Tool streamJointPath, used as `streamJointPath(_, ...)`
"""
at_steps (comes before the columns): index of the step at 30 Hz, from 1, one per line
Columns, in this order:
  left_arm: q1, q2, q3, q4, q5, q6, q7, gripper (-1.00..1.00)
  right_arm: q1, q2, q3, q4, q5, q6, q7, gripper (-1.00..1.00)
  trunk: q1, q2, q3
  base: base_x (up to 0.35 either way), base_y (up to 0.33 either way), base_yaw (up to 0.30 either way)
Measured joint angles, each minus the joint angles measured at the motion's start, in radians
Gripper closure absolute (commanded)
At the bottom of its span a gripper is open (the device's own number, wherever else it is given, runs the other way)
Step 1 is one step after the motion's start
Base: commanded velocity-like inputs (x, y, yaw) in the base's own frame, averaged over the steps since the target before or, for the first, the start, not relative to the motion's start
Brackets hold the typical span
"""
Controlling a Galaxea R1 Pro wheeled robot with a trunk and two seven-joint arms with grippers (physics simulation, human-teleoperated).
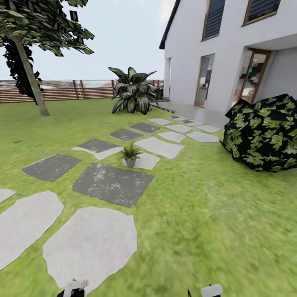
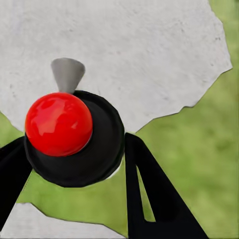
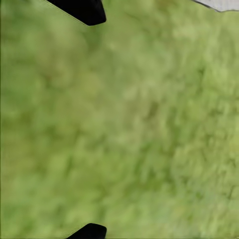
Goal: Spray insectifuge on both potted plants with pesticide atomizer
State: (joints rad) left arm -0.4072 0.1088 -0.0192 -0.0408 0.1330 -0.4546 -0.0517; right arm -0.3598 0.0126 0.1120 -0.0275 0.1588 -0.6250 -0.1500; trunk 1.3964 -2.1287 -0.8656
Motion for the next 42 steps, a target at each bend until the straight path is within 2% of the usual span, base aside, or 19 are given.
streamJointPath(42,0.0,0.0,0.0,0.0,0.0,0.0,0.0,1.0,0.0,0.001,0.0,0.0,0.0,0.0,0.0,-1.0,0.0,0.0,0.0,0.341,0.072,0.0)
